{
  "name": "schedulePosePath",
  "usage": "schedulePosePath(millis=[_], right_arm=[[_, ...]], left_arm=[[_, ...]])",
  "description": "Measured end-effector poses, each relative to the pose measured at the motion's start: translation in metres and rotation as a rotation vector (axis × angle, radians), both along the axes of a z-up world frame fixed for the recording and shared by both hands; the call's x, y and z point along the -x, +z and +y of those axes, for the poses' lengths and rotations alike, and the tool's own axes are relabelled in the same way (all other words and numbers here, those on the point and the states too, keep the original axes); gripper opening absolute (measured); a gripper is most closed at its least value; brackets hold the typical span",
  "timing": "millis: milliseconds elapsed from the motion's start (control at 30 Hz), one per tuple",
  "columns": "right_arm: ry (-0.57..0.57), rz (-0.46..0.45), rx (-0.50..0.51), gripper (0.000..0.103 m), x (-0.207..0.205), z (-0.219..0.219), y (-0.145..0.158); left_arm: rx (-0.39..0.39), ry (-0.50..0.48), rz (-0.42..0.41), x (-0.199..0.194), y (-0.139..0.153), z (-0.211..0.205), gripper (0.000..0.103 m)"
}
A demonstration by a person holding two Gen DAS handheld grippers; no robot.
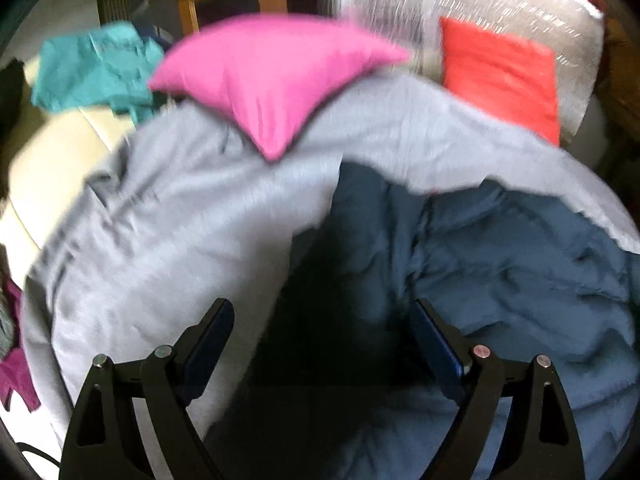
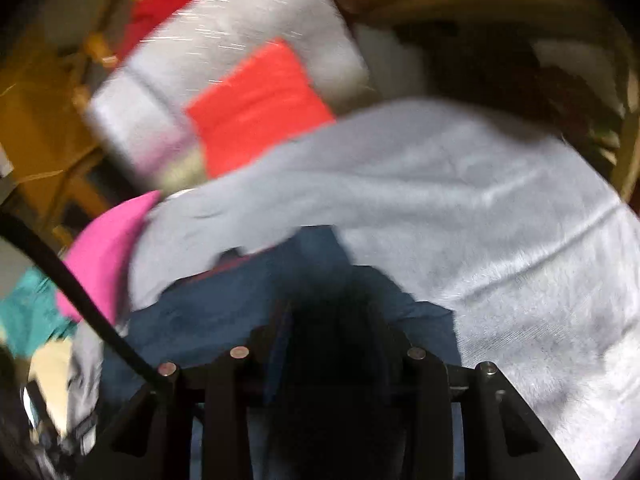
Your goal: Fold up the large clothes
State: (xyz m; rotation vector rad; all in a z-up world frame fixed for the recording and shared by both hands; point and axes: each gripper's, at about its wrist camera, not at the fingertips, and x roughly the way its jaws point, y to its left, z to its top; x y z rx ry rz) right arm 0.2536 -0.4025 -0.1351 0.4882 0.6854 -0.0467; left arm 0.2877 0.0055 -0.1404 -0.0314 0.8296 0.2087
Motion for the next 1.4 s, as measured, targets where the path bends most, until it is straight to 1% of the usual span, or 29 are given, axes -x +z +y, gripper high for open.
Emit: schedulePosePath(millis=[33,100,200,233,267,300,333,367,400,467,500,600,633,667,700,733,767,800,833,867,900,933,1033,1133,1200,1333,1400], right_arm=[[0.046,-0.006,-0.009,0.040,0.008,0.008,0.001],[0.128,0.030,-0.029,0.040,0.022,0.028,-0.003],[0.184,0.111,-0.012,0.040,0.029,0.055,-0.021],[0.189,0.162,0.000,0.040,0.032,0.064,-0.032],[0.186,0.209,0.017,0.040,0.033,0.071,-0.043],[0.178,0.226,0.040,0.042,0.035,0.076,-0.050],[0.168,0.216,0.081,0.042,0.038,0.083,-0.052],[0.168,0.216,0.108,0.041,0.039,0.086,-0.051],[0.168,0.221,0.120,0.041,0.040,0.087,-0.050],[0.165,0.194,0.048,0.041,0.052,0.081,-0.043],[0.165,0.165,0.012,0.041,0.063,0.078,-0.038],[0.149,0.105,0.033,0.041,0.088,0.080,-0.027],[0.154,0.112,0.030,0.041,0.093,0.081,-0.027],[0.162,0.137,0.021,0.041,0.100,0.088,-0.028],[0.171,0.183,0.011,0.043,0.094,0.091,-0.038],[0.178,0.242,0.012,0.043,0.087,0.094,-0.050],[0.183,0.266,0.030,0.043,0.082,0.097,-0.056],[0.182,0.266,0.045,0.043,0.083,0.099,-0.054],[0.178,0.261,0.044,0.043,0.085,0.100,-0.049],[0.182,0.243,0.021,0.045,0.091,0.099,-0.044],[0.182,0.226,0.000,0.051,0.096,0.097,-0.041],[0.171,0.213,-0.008,0.055,0.103,0.096,-0.037],[0.156,0.145,0.021,0.055,0.126,0.095,-0.019],[0.145,0.063,0.056,0.055,0.147,0.097,0.005],[0.140,0.020,0.080,0.057,0.160,0.100,0.020],[0.139,-0.032,0.119,0.064,0.193,0.109,0.051],[0.145,-0.053,0.130,0.065,0.206,0.114,0.064]], left_arm=[[0.000,-0.023,-0.028,0.008,0.006,-0.005,0.090],[0.025,-0.086,-0.041,0.021,0.010,-0.015,0.090],[0.104,-0.203,-0.002,0.044,0.002,-0.033,0.090],[0.102,-0.229,0.028,0.048,-0.006,-0.042,0.090],[0.083,-0.236,0.061,0.050,-0.017,-0.049,0.090],[0.071,-0.237,0.084,0.050,-0.024,-0.051,0.090],[0.053,-0.235,0.098,0.049,-0.034,-0.054,0.091],[0.037,-0.230,0.090,0.048,-0.038,-0.055,0.094],[0.025,-0.224,0.094,0.049,-0.040,-0.054,0.094],[0.047,-0.212,0.103,0.054,-0.035,-0.051,0.094],[0.051,-0.206,0.092,0.059,-0.032,-0.050,0.094],[0.009,-0.184,0.019,0.084,-0.018,-0.047,0.094],[0.003,-0.187,-0.001,0.091,-0.015,-0.049,0.094],[-0.002,-0.194,-0.016,0.098,-0.014,-0.051,0.094],[-0.009,-0.202,-0.020,0.102,-0.014,-0.054,0.094],[-0.030,-0.215,-0.008,0.106,-0.017,-0.062,0.094],[-0.049,-0.220,0.010,0.110,-0.019,-0.068,0.094],[-0.071,-0.221,0.023,0.111,-0.021,-0.070,0.094],[-0.083,-0.220,0.015,0.114,-0.019,-0.071,0.094],[-0.091,-0.223,-0.013,0.122,-0.014,-0.070,0.094],[-0.094,-0.230,-0.052,0.132,-0.005,-0.070,0.094],[-0.094,-0.232,-0.071,0.137,-0.002,-0.072,0.094],[-0.093,-0.233,-0.141,0.162,0.023,-0.069,0.094],[-0.129,-0.226,-0.203,0.182,0.047,-0.064,0.094],[-0.134,-0.218,-0.231,0.194,0.063,-0.061,0.094],[-0.118,-0.210,-0.278,0.217,0.092,-0.056,0.094],[-0.116,-0.208,-0.300,0.228,0.105,-0.055,0.094]])
